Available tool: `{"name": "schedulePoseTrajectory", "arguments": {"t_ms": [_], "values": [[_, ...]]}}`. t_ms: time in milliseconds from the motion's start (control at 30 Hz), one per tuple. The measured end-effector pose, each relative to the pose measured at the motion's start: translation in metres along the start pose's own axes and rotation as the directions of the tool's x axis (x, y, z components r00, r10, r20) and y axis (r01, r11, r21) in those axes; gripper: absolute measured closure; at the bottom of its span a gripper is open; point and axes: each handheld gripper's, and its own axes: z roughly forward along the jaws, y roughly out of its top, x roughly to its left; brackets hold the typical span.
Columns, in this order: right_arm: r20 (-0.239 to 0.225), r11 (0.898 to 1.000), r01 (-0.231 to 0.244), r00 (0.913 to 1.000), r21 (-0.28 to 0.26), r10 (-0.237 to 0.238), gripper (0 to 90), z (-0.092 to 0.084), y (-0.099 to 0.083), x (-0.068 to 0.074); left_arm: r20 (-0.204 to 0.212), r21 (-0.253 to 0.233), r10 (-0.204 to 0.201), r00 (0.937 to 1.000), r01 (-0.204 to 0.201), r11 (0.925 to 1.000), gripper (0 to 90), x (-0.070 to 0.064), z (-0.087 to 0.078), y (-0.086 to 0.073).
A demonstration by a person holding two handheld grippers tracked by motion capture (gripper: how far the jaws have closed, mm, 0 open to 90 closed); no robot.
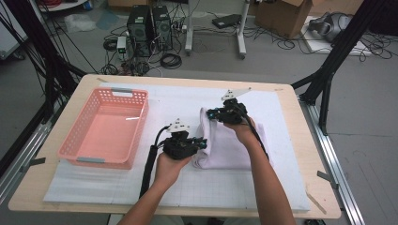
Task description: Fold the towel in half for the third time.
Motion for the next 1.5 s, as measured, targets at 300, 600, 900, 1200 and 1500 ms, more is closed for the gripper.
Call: {"name": "schedulePoseTrajectory", "arguments": {"t_ms": [300,600,900,1200,1500], "values": [[0.048,0.999,-0.040,0.9981,0.000,0.040,84.9,-0.025,-0.021,-0.019,0.061,0.014,-0.001,0.9981,0.001,0.9999,82.9,-0.013,0.035,0.002],[0.097,0.998,-0.061,0.9935,0.006,0.060,85.1,-0.050,-0.039,-0.031,0.101,0.021,0.007,0.9949,-0.009,0.9997,82.8,-0.030,0.064,0.006],[0.151,0.996,-0.088,0.9848,0.003,0.086,85.3,-0.074,-0.059,-0.042,0.131,0.035,0.010,0.9913,-0.014,0.9993,82.6,-0.048,0.094,0.007],[0.207,0.991,-0.128,0.9708,0.024,0.121,74.9,-0.080,-0.079,-0.047,0.109,0.028,-0.005,0.9940,0.002,0.9996,59.2,-0.050,0.105,0.004],[0.275,0.978,-0.206,0.9403,-0.010,0.201,62.8,-0.105,-0.096,-0.052,0.064,-0.118,0.047,0.9969,-0.039,0.9923,31.8,-0.023,0.065,0.007]]}}
